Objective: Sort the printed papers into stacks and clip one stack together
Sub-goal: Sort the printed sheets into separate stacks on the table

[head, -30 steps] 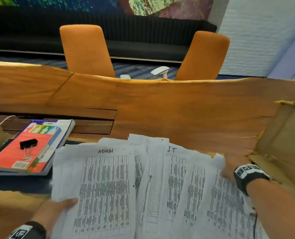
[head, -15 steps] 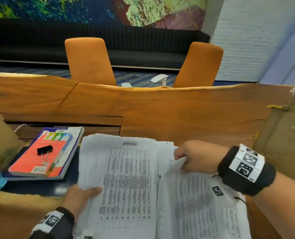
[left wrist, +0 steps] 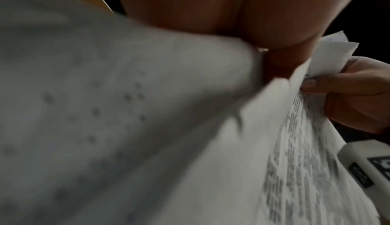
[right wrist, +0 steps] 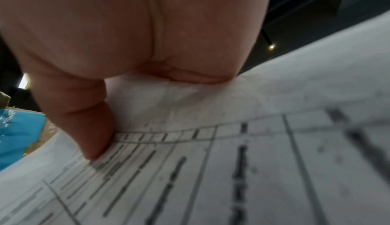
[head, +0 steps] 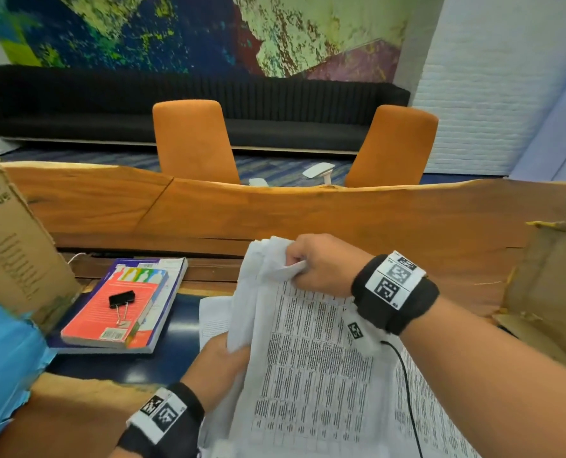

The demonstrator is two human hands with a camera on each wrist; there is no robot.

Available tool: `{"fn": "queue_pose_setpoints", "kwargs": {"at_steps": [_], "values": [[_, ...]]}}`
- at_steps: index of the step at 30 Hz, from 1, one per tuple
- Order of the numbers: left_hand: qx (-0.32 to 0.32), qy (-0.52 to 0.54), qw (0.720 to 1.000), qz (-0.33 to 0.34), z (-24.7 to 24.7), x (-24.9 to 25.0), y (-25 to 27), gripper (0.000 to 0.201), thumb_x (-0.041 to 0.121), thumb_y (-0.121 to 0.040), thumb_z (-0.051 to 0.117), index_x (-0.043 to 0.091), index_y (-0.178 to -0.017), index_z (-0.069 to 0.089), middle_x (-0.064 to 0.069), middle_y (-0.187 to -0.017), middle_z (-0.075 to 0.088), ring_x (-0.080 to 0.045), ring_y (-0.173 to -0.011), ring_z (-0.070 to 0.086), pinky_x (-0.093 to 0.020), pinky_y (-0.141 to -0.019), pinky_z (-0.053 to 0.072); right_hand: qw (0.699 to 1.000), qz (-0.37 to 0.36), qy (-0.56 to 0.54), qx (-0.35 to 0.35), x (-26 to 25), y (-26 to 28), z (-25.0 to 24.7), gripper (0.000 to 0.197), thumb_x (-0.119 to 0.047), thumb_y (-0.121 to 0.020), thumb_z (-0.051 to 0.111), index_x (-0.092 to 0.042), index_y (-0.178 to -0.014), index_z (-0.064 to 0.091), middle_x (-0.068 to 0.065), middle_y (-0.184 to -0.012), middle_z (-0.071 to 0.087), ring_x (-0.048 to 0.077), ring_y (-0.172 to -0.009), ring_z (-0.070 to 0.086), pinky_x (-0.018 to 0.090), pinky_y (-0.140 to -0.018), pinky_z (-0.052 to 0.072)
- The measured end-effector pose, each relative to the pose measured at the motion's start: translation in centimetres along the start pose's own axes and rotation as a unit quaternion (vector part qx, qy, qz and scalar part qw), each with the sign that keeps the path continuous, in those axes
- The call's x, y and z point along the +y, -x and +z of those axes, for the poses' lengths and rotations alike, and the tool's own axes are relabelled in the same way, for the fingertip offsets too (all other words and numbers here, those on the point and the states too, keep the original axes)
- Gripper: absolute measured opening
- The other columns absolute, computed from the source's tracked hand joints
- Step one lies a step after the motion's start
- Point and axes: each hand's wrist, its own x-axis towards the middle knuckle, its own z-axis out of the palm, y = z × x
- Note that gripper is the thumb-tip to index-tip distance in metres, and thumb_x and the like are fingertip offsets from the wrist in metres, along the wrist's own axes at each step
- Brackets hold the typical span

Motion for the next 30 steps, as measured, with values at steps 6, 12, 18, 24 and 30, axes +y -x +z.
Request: {"fn": "queue_pose_setpoints", "kwargs": {"at_steps": [6,12,18,24,30], "values": [[-0.044,-0.001,0.998,0.051,-0.3,0.3,-0.5,0.052,0.032,-0.063,0.080,0.020,-0.111,0.064,-0.004,-0.102,0.076,-0.021,-0.096,0.072,-0.037,-0.083,0.057,1.000,0.006,-0.023,0.000,0.0,-0.5,0.4,0.021,-0.014,-0.080,0.069,-0.023,-0.067,0.056,0.000,-0.088,0.062,0.016,-0.078,0.059,0.040,-0.070,0.053],[0.088,-0.023,0.994,0.053,-0.1,0.0,-1.5,0.023,0.014,-0.083,0.072,0.018,-0.104,0.066,-0.003,-0.091,0.075,-0.016,-0.086,0.071,-0.025,-0.070,0.055,0.967,0.079,-0.056,0.237,2.3,-0.5,2.8,0.033,-0.032,-0.082,0.073,-0.028,-0.111,0.057,-0.015,-0.110,0.046,0.008,-0.103,0.049,0.028,-0.090,0.041],[0.130,0.080,0.988,0.028,-2.0,0.7,-1.7,0.021,0.005,-0.085,0.068,0.021,-0.098,0.065,-0.007,-0.097,0.073,-0.022,-0.091,0.068,-0.036,-0.078,0.053,0.775,0.304,-0.499,0.239,5.5,3.0,9.7,0.064,-0.027,-0.080,0.076,-0.016,-0.135,0.046,-0.001,-0.119,0.064,0.022,-0.108,0.064,0.042,-0.093,0.052],[0.104,0.094,0.990,0.026,-1.0,1.0,-1.6,0.032,-0.005,-0.089,0.053,0.026,-0.098,0.056,-0.005,-0.102,0.067,-0.023,-0.096,0.062,-0.042,-0.086,0.049,0.784,0.258,-0.526,0.206,2.4,2.1,12.0,0.030,-0.009,-0.090,0.062,-0.025,-0.116,0.059,-0.002,-0.106,0.072,0.018,-0.099,0.068,0.035,-0.081,0.058],[0.037,0.147,0.983,0.102,-1.5,1.7,-1.5,0.079,0.017,-0.055,0.075,0.007,-0.130,0.051,-0.015,-0.120,0.065,-0.032,-0.114,0.062,-0.053,-0.094,0.050,0.799,0.151,-0.501,0.295,2.6,1.8,10.6,0.043,0.003,-0.077,0.061,-0.014,-0.116,0.057,0.011,-0.103,0.068,0.023,-0.092,0.069,0.038,-0.071,0.062]]}}
